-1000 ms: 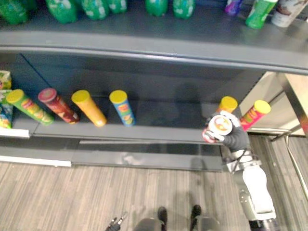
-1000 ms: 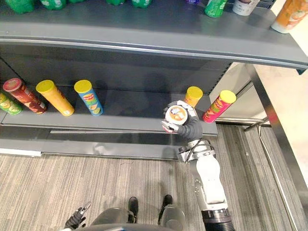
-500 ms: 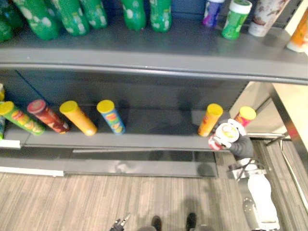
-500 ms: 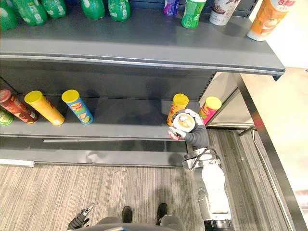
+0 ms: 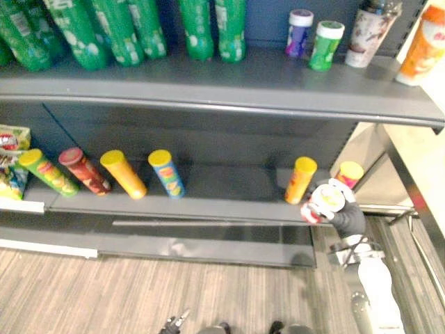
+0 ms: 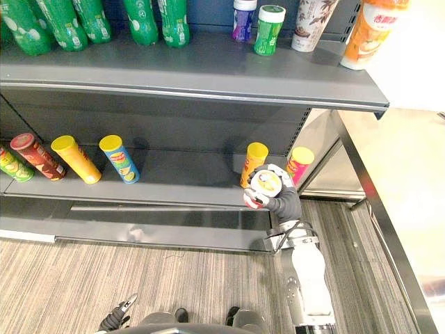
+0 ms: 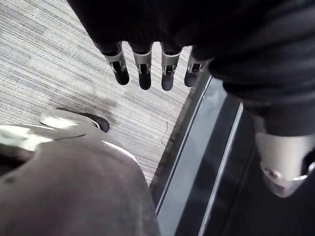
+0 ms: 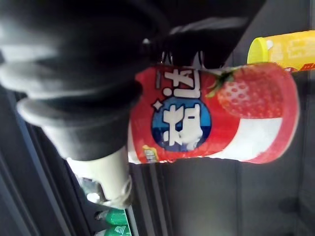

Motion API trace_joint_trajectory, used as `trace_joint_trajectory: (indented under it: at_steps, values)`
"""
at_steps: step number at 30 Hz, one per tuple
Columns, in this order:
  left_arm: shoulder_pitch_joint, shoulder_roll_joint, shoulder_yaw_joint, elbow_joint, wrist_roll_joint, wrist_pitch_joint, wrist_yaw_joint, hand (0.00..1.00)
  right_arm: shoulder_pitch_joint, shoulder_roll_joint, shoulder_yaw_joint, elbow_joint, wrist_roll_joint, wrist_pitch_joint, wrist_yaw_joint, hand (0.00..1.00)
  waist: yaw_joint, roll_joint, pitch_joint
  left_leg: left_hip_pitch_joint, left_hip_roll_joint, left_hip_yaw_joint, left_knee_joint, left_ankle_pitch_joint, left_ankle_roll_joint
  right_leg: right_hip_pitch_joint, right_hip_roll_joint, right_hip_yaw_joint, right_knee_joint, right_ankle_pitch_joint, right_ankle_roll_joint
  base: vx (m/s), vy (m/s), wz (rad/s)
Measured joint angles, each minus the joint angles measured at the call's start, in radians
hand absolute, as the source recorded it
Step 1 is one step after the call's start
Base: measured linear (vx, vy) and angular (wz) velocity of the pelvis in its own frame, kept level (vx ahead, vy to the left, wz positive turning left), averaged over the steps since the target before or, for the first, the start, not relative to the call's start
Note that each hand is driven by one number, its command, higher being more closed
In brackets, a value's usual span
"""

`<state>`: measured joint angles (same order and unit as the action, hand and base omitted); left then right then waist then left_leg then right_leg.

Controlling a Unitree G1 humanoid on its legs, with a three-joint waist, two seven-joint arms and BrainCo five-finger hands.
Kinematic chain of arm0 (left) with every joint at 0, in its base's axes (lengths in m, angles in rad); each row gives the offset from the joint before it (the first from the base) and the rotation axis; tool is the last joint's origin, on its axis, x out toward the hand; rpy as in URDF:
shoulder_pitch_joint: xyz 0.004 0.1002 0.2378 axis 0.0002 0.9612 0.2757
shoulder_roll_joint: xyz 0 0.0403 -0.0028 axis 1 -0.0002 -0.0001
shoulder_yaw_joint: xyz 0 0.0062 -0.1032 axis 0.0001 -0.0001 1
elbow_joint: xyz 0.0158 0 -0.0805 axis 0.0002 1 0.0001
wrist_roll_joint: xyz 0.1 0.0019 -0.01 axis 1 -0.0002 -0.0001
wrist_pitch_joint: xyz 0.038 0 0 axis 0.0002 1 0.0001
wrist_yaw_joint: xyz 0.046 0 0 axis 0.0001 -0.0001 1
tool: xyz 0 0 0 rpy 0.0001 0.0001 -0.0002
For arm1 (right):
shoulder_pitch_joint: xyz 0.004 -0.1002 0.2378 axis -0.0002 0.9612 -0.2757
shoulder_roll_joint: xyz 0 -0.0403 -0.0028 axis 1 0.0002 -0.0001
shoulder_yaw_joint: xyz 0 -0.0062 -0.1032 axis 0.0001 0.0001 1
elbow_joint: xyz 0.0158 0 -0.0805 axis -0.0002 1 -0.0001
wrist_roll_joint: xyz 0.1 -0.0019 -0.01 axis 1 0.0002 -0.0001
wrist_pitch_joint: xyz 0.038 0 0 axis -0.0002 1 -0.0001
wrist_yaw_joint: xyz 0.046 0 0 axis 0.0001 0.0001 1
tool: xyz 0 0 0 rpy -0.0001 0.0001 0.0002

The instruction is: Put the gum and the chips on the shelf.

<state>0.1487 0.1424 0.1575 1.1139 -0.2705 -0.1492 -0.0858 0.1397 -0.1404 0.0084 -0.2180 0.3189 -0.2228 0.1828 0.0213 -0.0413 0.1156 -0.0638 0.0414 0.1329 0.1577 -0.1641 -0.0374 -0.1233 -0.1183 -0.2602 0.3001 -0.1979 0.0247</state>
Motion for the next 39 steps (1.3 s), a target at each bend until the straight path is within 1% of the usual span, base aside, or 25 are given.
trace_joint_trajectory:
  at_steps: [1, 2, 4, 6, 8, 9, 11, 12, 15, 19, 20, 25, 28, 30, 34, 37, 39]
  values:
    - [0.001, 0.0, 0.0, 0.001, 0.001, 0.0, 0.001, 0.0, 0.0, -0.004, -0.001, 0.003, 0.005, 0.0, -0.001, 1.0, -0.006, 0.003, -0.002, 0.002, 0.005, 0.02, -0.017, 0.028, -0.007, -0.003, -0.004, -0.006, 0.004, 0.0, 0.001, -0.01, -0.061, 0.22]
    - [0.004, -0.003, 0.002, 0.001, 0.003, 0.0, 0.002, 0.0, -0.006, -0.005, 0.001, 0.013, 0.005, 0.0, 0.0, 1.0, -0.002, 0.004, -0.008, 0.006, 0.001, 0.021, -0.037, 0.047, -0.007, -0.013, -0.007, -0.003, 0.008, 0.003, 0.004, 0.01, -0.039, 0.14]
    - [0.007, -0.006, 0.004, 0.002, 0.004, 0.0, 0.004, 0.0, -0.021, -0.005, 0.006, 0.041, 0.004, 0.001, 0.002, 1.0, 0.001, 0.007, -0.01, 0.024, -0.002, 0.026, -0.059, 0.06, -0.007, -0.012, -0.007, 0.0, 0.001, 0.006, 0.008, 0.04, 0.011, -0.08]
    - [0.009, -0.014, 0.005, 0.002, 0.01, 0.001, 0.01, 0.0, -0.036, -0.005, 0.007, 0.066, 0.004, 0.002, 0.001, 1.0, 0.006, 0.016, -0.018, 0.051, -0.004, 0.044, -0.106, 0.079, -0.012, -0.005, -0.003, 0.008, -0.023, 0.022, 0.01, 0.04, 0.022, -0.2]
    - [0.012, -0.026, 0.001, 0.002, 0.019, 0.001, 0.013, 0.0, -0.041, -0.009, 0.006, 0.072, 0.002, 0.002, -0.001, 1.0, -0.001, 0.038, -0.034, 0.074, -0.006, 0.052, -0.163, 0.102, -0.014, 0.01, 0.009, 0.017, -0.075, 0.051, 0.016, 0.04, 0.039, -0.18]
    - [0.012, -0.028, -0.004, 0.002, 0.046, 0.001, 0.014, 0.0, -0.041, -0.011, 0.006, 0.074, -0.004, 0.002, -0.001, 1.0, -0.007, 0.048, -0.043, 0.073, -0.007, 0.058, -0.177, 0.107, -0.011, 0.014, 0.014, 0.021, -0.103, 0.071, 0.02, 0.04, 0.054, -0.13]
    - [0.011, -0.029, -0.006, 0.002, 0.064, 0.001, 0.013, 0.0, -0.044, -0.013, 0.007, 0.078, -0.005, 0.004, -0.001, 1.0, -0.015, 0.054, -0.047, 0.074, -0.007, 0.073, -0.186, 0.109, -0.01, 0.024, 0.021, 0.029, -0.143, 0.096, 0.024, 0.04, 0.066, -0.22]
    - [0.01, -0.027, -0.007, 0.003, 0.084, 0.001, 0.013, 0.0, -0.052, -0.015, 0.007, 0.081, -0.006, 0.006, -0.003, 1.0, -0.02, 0.055, -0.048, 0.074, -0.01, 0.082, -0.19, 0.109, -0.009, 0.033, 0.025, 0.04, -0.181, 0.12, 0.031, 0.02, 0.059, -0.25]
    - [0.0, -0.021, -0.016, 0.013, 0.096, 0.0, 0.013, 0.0, -0.082, -0.018, 0.01, 0.113, -0.008, 0.008, -0.012, 1.0, -0.021, 0.052, -0.051, 0.074, -0.019, 0.106, -0.192, 0.109, -0.01, 0.055, 0.026, 0.062, -0.254, 0.167, 0.045, 0.01, 0.1, -0.23]
    - [-0.008, -0.015, -0.037, 0.02, 0.097, 0.0, 0.014, 0.0, -0.115, -0.018, 0.038, 0.155, -0.018, 0.018, -0.022, 1.0, -0.018, 0.048, -0.054, 0.074, -0.027, 0.118, -0.193, 0.109, -0.009, 0.075, 0.025, 0.076, -0.311, 0.202, 0.052, -0.03, 0.053, -0.1]
    - [-0.009, -0.016, -0.037, 0.02, 0.097, 0.0, 0.013, 0.0, -0.122, -0.018, 0.047, 0.157, -0.037, 0.023, -0.022, 1.0, -0.014, 0.048, -0.054, 0.074, -0.027, 0.125, -0.193, 0.109, -0.009, 0.076, 0.027, 0.079, -0.32, 0.21, 0.052, -0.05, 0.02, -0.11]
    - [-0.009, -0.015, -0.037, 0.026, 0.097, 0.001, 0.014, 0.0, -0.154, -0.019, 0.075, 0.192, -0.044, 0.04, -0.021, 1.0, -0.014, 0.047, -0.055, 0.085, -0.021, 0.134, -0.21, 0.117, 0.003, 0.082, 0.038, 0.09, -0.337, 0.224, 0.047, -0.05, -0.015, -0.09]
    - [-0.009, -0.013, -0.042, 0.029, 0.097, 0.002, 0.014, 0.0, -0.158, -0.02, 0.1, 0.2, -0.043, 0.046, -0.019, 1.0, -0.014, 0.045, -0.06, 0.09, -0.018, 0.134, -0.211, 0.117, 0.004, 0.095, 0.043, 0.089, -0.352, 0.231, 0.044, -0.03, -0.033, -0.02]
    - [-0.009, -0.011, -0.042, 0.029, 0.097, 0.006, 0.014, 0.0, -0.172, -0.02, 0.137, 0.201, -0.042, 0.049, -0.015, 1.0, -0.013, 0.041, -0.063, 0.09, -0.015, 0.134, -0.22, 0.123, 0.012, 0.095, 0.049, 0.089, -0.362, 0.237, 0.04, -0.03, -0.036, -0.02]
    - [-0.01, -0.01, -0.042, 0.03, 0.097, 0.007, 0.02, 0.0, -0.225, -0.021, 0.215, 0.207, -0.033, 0.051, 0.004, 1.0, -0.012, 0.039, -0.064, 0.103, -0.014, 0.128, -0.23, 0.13, 0.012, 0.111, 0.052, 0.08, -0.374, 0.239, 0.039, -0.01, -0.019, 0.05]
    - [-0.017, -0.011, -0.042, 0.031, 0.097, 0.007, 0.024, 0.0, -0.272, -0.02, 0.268, 0.208, -0.011, 0.051, 0.011, 1.0, 0.008, 0.034, -0.066, 0.117, -0.014, 0.126, -0.238, 0.131, 0.012, 0.129, 0.054, 0.077, -0.382, 0.239, 0.039, -0.02, -0.017, 0.04]
    - [-0.019, -0.01, -0.038, 0.031, 0.096, 0.007, 0.032, 0.0, -0.319, -0.016, 0.309, 0.208, 0.015, 0.053, 0.01, 1.0, 0.012, 0.027, -0.07, 0.119, -0.015, 0.12, -0.244, 0.134, 0.011, 0.133, 0.054, 0.07, -0.385, 0.239, 0.039, -0.03, -0.017, 0.08]
